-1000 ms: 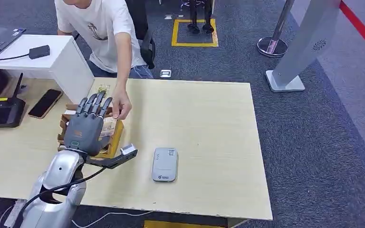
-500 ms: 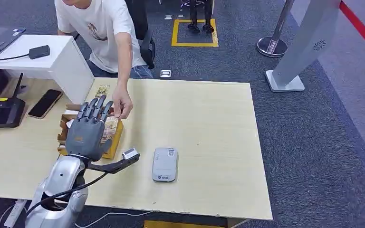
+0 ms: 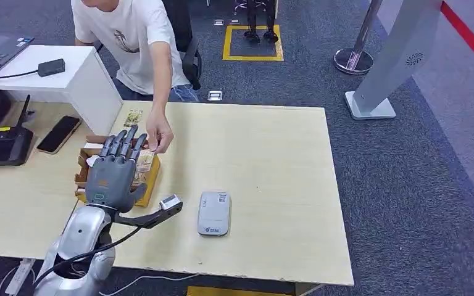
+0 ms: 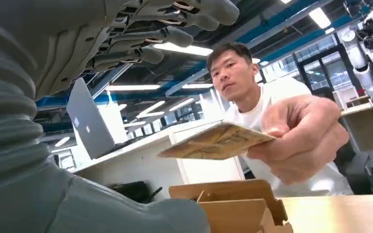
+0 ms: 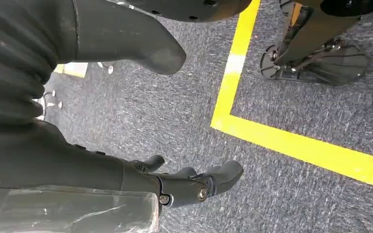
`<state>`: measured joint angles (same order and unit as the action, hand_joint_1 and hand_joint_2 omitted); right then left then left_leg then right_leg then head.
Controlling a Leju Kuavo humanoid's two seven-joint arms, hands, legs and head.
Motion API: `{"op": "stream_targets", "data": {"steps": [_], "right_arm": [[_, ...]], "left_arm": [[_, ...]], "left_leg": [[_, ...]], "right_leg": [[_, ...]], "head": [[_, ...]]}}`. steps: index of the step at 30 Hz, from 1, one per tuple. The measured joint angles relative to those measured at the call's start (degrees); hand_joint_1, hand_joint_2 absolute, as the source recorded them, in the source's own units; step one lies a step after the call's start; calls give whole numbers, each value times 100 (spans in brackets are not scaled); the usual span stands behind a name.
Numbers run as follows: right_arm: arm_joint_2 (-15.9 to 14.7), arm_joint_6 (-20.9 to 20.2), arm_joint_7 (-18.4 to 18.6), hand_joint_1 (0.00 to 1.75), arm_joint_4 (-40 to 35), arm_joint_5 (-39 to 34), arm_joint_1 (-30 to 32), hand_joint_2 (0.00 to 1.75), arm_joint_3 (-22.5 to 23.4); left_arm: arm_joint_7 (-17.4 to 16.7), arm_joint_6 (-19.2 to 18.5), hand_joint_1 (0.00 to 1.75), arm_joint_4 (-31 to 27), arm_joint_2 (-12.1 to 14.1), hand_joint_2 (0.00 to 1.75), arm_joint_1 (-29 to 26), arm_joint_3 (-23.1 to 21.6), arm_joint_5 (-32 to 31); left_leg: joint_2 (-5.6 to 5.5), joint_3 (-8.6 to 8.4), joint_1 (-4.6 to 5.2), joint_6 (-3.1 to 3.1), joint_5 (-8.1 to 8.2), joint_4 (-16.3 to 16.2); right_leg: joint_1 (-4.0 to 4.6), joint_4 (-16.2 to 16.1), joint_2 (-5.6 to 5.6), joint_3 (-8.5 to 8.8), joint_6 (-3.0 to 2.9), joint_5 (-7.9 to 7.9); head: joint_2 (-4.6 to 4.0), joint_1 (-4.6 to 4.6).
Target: Pass the card to the sensor for recognition and then transmit it.
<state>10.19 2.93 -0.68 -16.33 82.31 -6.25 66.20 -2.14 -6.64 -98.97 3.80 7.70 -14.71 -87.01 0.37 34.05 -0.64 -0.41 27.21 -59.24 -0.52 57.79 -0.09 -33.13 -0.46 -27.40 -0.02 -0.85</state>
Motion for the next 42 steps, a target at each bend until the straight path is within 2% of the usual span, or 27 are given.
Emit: {"op": "stream_targets", "data": {"steps": [12,13,42], "right_arm": [[0,2,0,0,0,-55,-1,175,33],[0,2,0,0,0,-55,0,175,35],[0,20,57,0,0,-57,0,175,52]], "left_arm": [[-144,-109,0,-140,-103,175,-58,-15,-31],[-144,-111,175,-140,-103,175,-58,-15,-33],[-201,-140,175,-168,-192,175,-49,-15,-44]], "left_leg": [[0,0,0,0,0,0],[0,0,0,0,0,0],[0,0,0,0,0,0]], "right_leg": [[0,0,0,0,0,0],[0,0,0,0,0,0],[0,0,0,0,0,0]], "head": [[0,0],[0,0],[0,0]]}}
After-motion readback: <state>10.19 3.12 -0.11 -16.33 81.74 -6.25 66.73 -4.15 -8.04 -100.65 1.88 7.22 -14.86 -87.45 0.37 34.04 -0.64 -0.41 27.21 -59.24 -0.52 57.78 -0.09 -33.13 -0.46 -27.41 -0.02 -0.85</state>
